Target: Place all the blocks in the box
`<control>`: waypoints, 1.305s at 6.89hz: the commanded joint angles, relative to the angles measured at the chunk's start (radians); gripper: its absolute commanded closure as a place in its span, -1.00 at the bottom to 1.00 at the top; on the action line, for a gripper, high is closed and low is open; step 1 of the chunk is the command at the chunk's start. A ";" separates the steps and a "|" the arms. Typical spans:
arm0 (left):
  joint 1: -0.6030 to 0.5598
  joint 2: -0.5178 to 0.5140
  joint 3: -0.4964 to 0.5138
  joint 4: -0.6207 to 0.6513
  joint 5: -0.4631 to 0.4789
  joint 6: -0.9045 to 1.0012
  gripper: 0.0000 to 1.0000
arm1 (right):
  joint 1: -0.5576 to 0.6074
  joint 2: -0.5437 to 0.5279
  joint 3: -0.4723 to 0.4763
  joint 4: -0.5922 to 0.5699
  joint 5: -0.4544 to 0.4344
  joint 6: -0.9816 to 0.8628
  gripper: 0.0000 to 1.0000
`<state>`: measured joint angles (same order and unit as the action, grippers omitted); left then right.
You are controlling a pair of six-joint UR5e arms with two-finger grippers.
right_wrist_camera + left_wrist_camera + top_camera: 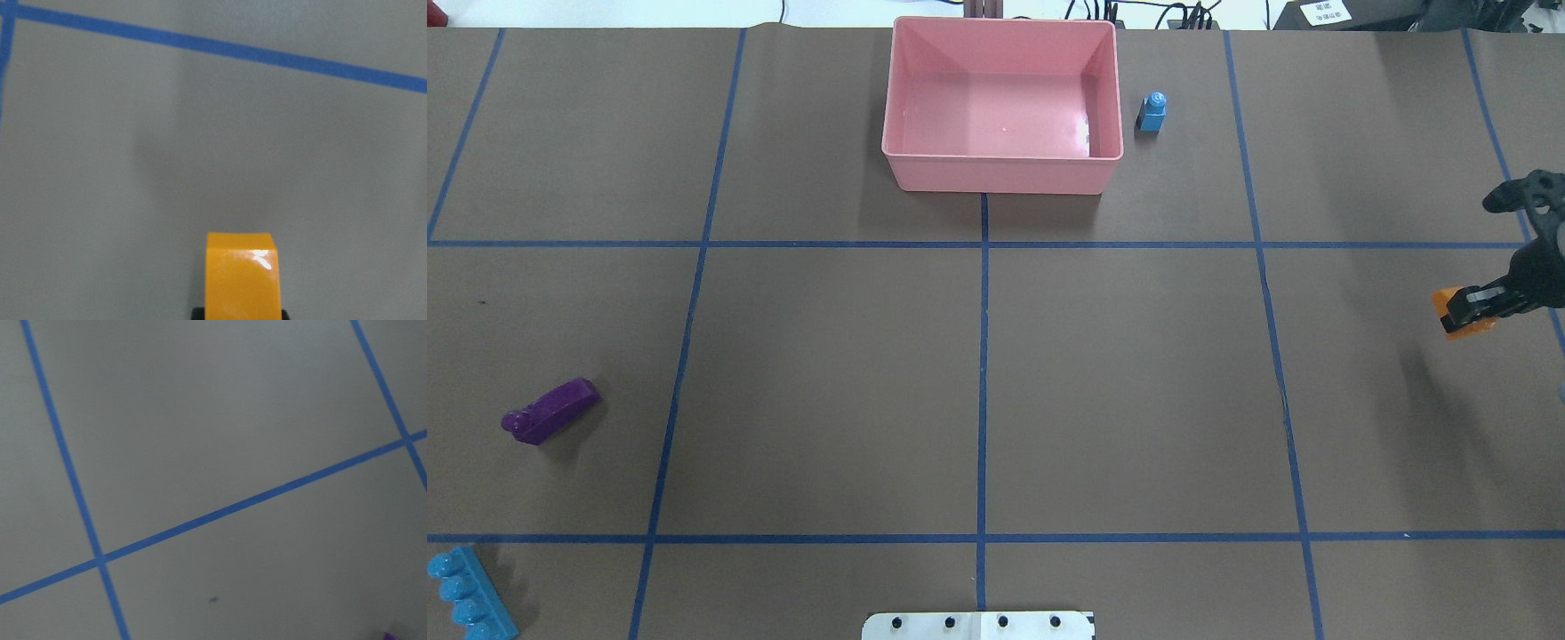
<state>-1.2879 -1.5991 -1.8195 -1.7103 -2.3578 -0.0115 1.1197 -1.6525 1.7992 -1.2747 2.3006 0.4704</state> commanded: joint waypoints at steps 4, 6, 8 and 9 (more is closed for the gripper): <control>0.313 0.175 -0.069 -0.234 0.084 -0.147 -1.00 | 0.149 0.175 0.037 0.005 0.086 0.060 1.00; 0.398 0.199 -0.064 -0.307 0.112 -0.235 -1.00 | 0.149 0.268 0.034 0.003 0.088 0.158 1.00; 0.432 0.196 -0.043 -0.308 0.173 -0.249 -1.00 | 0.147 0.333 0.029 -0.008 0.086 0.192 1.00; 0.436 0.194 -0.023 -0.308 0.175 -0.249 -1.00 | 0.147 0.355 0.028 -0.008 0.086 0.233 1.00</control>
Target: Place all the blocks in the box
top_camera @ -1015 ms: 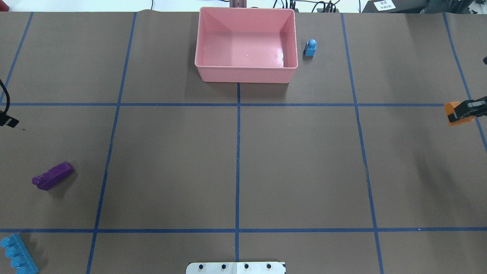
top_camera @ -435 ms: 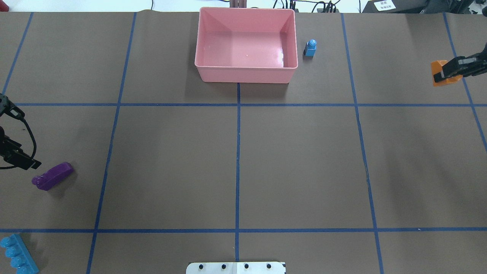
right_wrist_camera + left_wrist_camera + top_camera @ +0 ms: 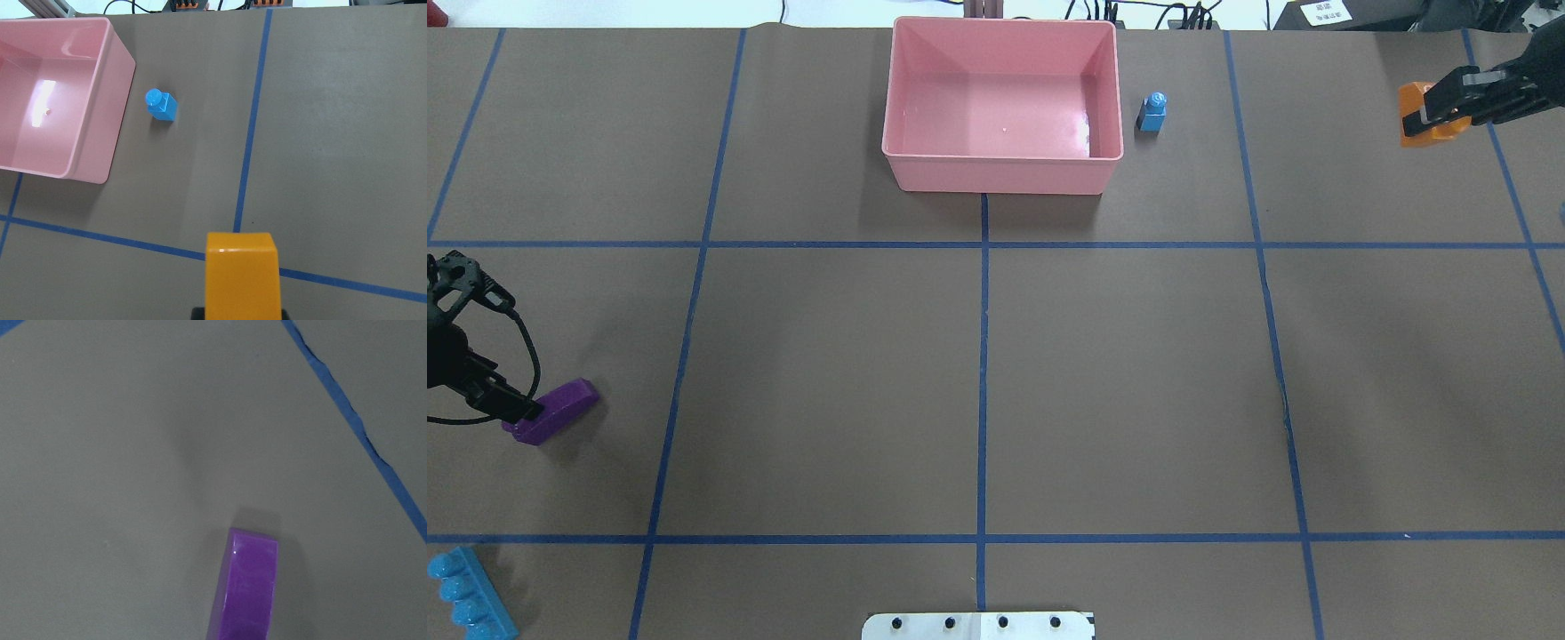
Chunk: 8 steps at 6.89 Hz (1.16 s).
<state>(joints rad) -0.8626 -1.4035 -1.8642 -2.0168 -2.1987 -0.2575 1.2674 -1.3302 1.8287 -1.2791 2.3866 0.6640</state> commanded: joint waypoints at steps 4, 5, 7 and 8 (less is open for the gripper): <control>0.100 -0.014 0.048 -0.005 0.048 -0.039 -1.00 | -0.009 0.161 -0.066 -0.006 -0.003 0.083 1.00; 0.114 -0.020 0.054 -0.007 0.074 -0.042 -0.94 | -0.017 0.186 -0.077 -0.006 -0.003 0.089 1.00; 0.131 -0.020 0.059 -0.011 0.077 -0.156 0.32 | -0.037 0.247 -0.120 -0.006 -0.006 0.115 1.00; 0.140 -0.020 0.057 -0.022 0.076 -0.248 0.99 | -0.058 0.285 -0.155 -0.005 -0.012 0.120 1.00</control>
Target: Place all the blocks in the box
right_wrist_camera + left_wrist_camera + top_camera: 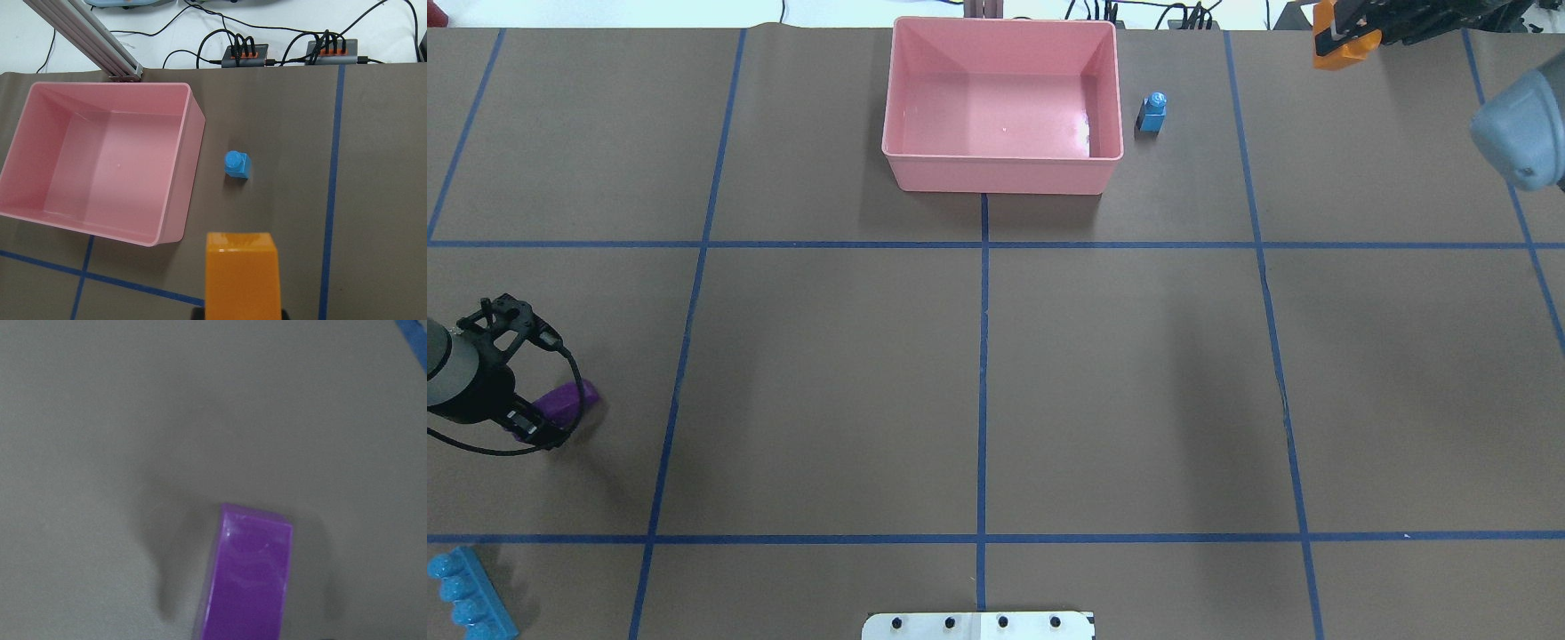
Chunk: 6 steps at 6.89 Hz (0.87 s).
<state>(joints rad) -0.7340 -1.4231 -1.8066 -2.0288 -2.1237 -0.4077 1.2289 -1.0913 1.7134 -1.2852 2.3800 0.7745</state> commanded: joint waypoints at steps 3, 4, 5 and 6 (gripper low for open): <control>0.010 -0.002 -0.085 -0.008 -0.077 -0.227 1.00 | -0.109 0.270 -0.281 0.013 -0.054 0.006 1.00; 0.001 0.000 -0.127 -0.008 -0.134 -0.227 1.00 | -0.138 0.345 -0.360 0.013 -0.079 0.008 1.00; -0.025 0.000 -0.172 -0.005 -0.166 -0.227 1.00 | -0.175 0.407 -0.421 0.015 -0.129 0.006 1.00; -0.097 -0.008 -0.175 -0.002 -0.227 -0.227 1.00 | -0.225 0.474 -0.505 0.027 -0.186 0.008 1.00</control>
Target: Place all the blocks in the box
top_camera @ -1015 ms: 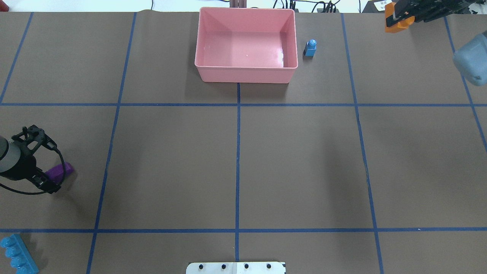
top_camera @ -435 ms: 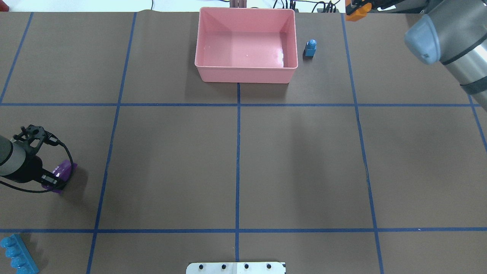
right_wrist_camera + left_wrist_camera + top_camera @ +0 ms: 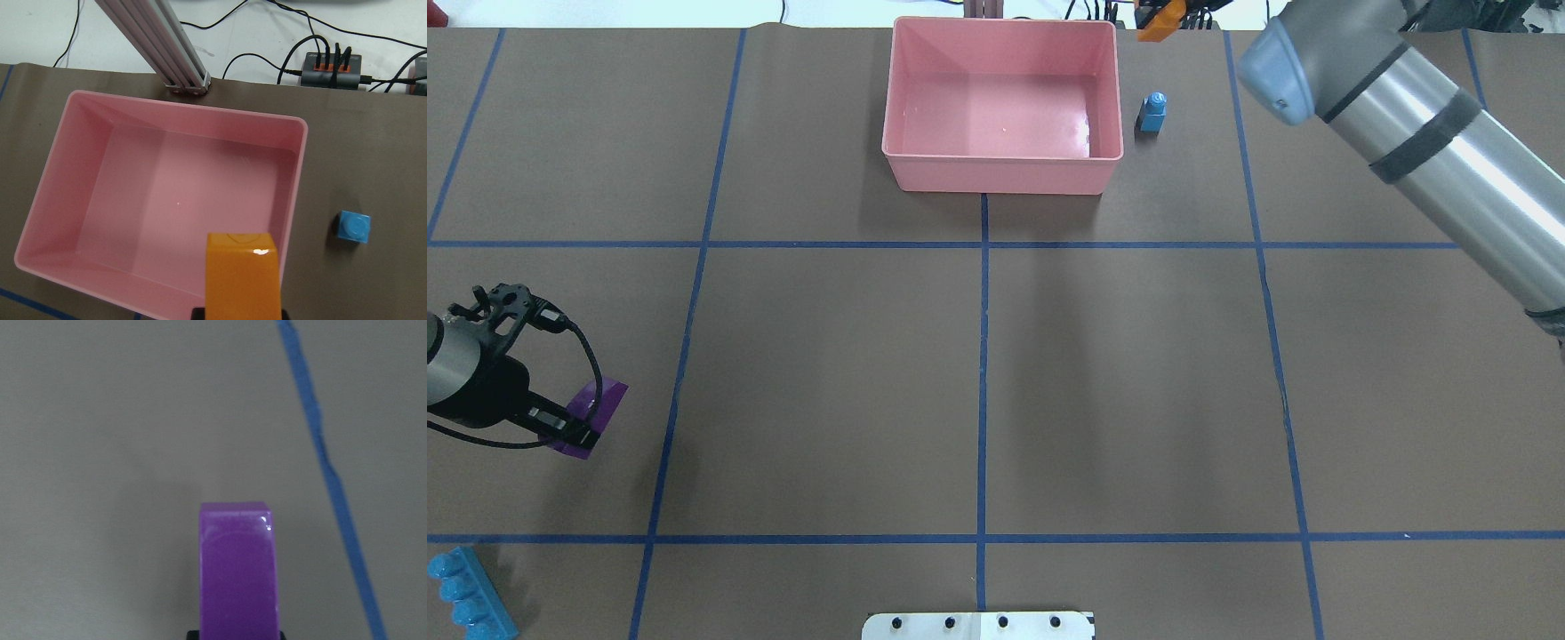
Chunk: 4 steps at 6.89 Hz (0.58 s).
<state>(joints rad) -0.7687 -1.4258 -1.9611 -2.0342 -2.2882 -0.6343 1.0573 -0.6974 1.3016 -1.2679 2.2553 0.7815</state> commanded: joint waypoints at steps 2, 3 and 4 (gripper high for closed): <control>-0.179 -0.041 -0.007 0.011 -0.146 0.002 1.00 | -0.114 0.116 -0.236 0.207 -0.118 0.015 0.26; -0.184 -0.108 0.013 0.044 -0.145 0.002 1.00 | -0.114 0.121 -0.295 0.288 -0.132 0.025 -0.93; -0.190 -0.231 0.037 0.142 -0.145 0.001 1.00 | -0.117 0.140 -0.350 0.303 -0.152 0.025 -0.98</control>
<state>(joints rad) -0.9454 -1.5410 -1.9492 -1.9763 -2.4282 -0.6325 0.9463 -0.5758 1.0214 -1.0144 2.1260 0.8021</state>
